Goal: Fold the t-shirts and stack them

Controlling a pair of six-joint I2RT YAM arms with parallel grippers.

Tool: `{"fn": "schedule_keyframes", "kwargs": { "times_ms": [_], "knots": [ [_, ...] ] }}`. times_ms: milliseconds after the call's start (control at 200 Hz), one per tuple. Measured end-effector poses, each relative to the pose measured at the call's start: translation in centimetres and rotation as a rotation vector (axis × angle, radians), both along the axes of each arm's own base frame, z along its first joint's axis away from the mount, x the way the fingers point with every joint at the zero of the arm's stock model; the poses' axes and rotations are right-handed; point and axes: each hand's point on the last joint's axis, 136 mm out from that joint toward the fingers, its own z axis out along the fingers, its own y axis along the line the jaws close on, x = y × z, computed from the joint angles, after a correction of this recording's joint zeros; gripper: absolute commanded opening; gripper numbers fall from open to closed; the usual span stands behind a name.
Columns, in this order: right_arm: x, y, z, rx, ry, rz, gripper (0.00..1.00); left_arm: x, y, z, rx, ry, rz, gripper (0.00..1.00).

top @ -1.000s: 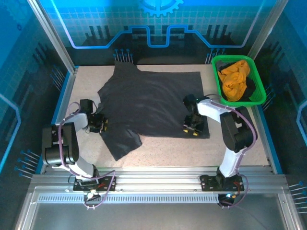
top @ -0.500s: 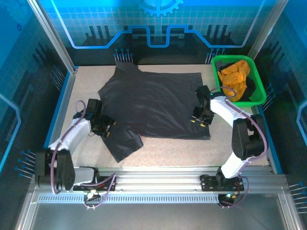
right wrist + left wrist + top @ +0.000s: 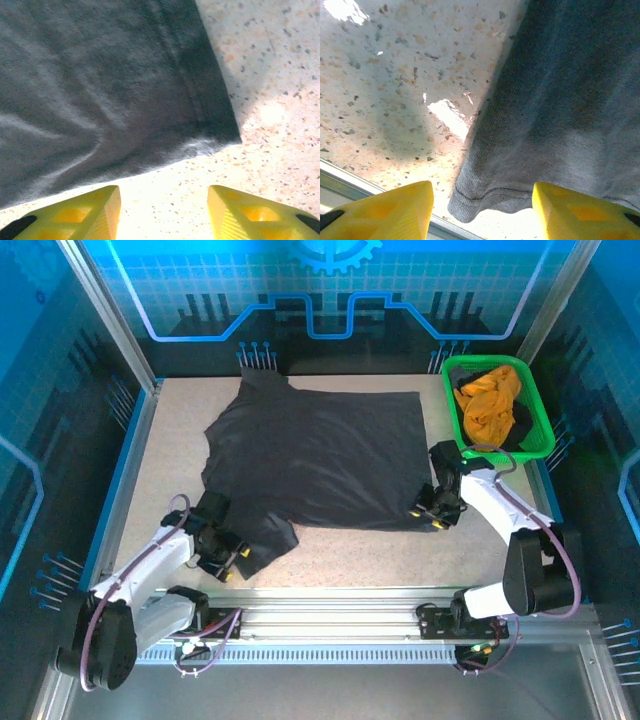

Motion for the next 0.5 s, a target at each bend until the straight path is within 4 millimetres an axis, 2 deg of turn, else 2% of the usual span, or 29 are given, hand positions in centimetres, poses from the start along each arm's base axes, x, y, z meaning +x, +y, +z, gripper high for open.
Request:
{"fn": "schedule_keyframes", "kwargs": {
  "times_ms": [95, 185, 220, 310, 500],
  "knots": [
    [-0.1, -0.3, 0.1, 0.008, -0.003, -0.014, 0.5, 0.0, -0.6, -0.8, 0.001, 0.036, -0.016, 0.51],
    [0.0, -0.4, 0.2, 0.017, -0.009, -0.021, 0.49, 0.0, -1.2, -1.7, 0.005, 0.067, -0.032, 0.39],
    [0.0, -0.4, 0.3, 0.02, -0.012, -0.025, 0.49, -0.2, -1.2, -1.9, 0.014, 0.09, -0.035, 0.31],
    [0.0, -1.0, 0.3, 0.022, -0.014, -0.049, 0.48, -0.7, -1.0, -1.9, 0.036, 0.136, -0.032, 0.0],
    [-1.2, -3.2, -0.9, 0.012, 0.015, -0.162, 0.46, -0.3, -1.5, -1.2, 0.047, 0.091, -0.088, 0.0]
  ]
}}
